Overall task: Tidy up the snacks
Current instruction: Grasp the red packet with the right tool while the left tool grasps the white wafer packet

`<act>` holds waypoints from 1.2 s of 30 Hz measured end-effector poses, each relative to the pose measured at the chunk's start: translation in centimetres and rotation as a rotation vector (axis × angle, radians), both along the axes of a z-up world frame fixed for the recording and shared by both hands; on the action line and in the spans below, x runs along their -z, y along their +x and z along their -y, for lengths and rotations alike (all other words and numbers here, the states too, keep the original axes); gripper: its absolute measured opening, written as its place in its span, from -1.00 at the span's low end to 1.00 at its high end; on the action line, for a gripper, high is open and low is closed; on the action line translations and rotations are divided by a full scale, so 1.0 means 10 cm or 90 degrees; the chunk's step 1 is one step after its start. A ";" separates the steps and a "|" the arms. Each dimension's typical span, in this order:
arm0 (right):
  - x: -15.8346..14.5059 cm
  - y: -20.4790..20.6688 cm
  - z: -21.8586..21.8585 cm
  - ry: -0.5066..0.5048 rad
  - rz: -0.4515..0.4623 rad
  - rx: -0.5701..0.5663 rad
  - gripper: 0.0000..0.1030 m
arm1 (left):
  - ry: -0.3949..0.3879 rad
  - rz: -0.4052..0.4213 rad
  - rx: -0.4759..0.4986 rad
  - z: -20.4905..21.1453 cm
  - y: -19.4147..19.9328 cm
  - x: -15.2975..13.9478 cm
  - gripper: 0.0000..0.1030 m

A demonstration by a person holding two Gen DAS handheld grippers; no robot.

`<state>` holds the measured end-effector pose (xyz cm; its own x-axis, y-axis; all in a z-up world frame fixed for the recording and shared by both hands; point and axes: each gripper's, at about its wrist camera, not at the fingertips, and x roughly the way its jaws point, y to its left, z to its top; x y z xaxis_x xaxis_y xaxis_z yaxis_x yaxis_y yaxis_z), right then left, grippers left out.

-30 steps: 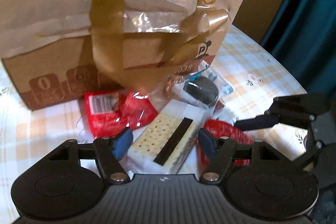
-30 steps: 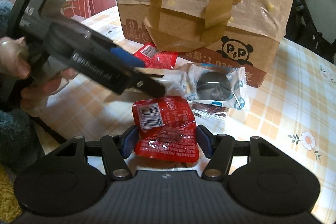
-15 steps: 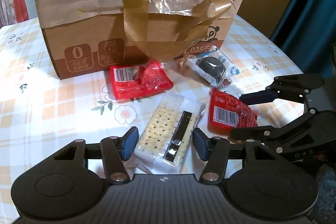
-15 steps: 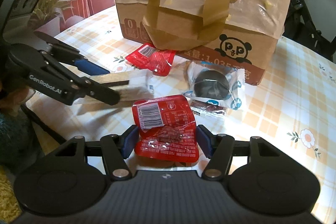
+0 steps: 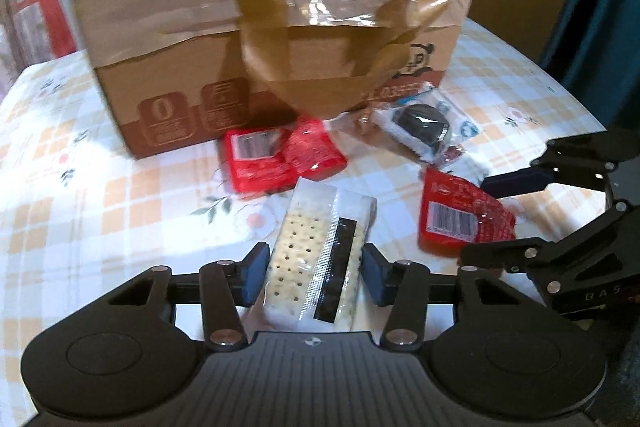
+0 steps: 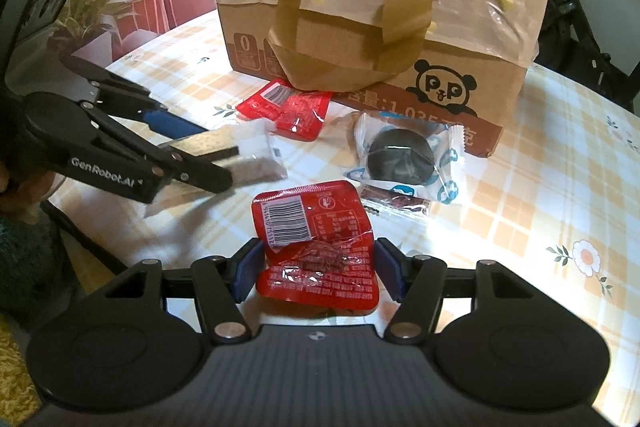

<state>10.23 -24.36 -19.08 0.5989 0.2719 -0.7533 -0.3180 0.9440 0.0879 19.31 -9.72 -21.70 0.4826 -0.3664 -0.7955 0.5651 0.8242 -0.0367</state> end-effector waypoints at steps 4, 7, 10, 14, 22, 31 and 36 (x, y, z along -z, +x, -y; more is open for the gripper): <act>0.01 0.00 0.00 0.001 0.002 0.001 0.22 | -0.002 0.000 -0.046 -0.12 -0.03 0.00 0.01; 0.01 0.00 0.00 0.000 0.004 0.001 0.22 | -0.015 -0.001 -0.062 -0.19 -0.04 0.00 0.01; 0.02 0.00 -0.01 -0.002 0.005 0.001 0.22 | -0.027 -0.001 -0.067 -0.22 -0.05 -0.03 0.00; -0.01 -0.01 -0.01 0.007 0.005 0.003 0.22 | -0.048 0.024 -0.070 -0.26 -0.10 -0.14 0.00; -0.18 -0.06 -0.02 0.018 0.033 -0.006 0.22 | -0.075 0.049 -0.098 -0.37 -0.17 -0.32 0.00; -0.35 -0.11 -0.09 0.014 0.066 -0.014 0.22 | -0.091 0.056 -0.122 -0.47 -0.18 -0.41 0.00; -0.40 -0.12 -0.10 0.014 0.077 -0.014 0.22 | -0.094 0.057 -0.134 -0.50 -0.18 -0.43 0.00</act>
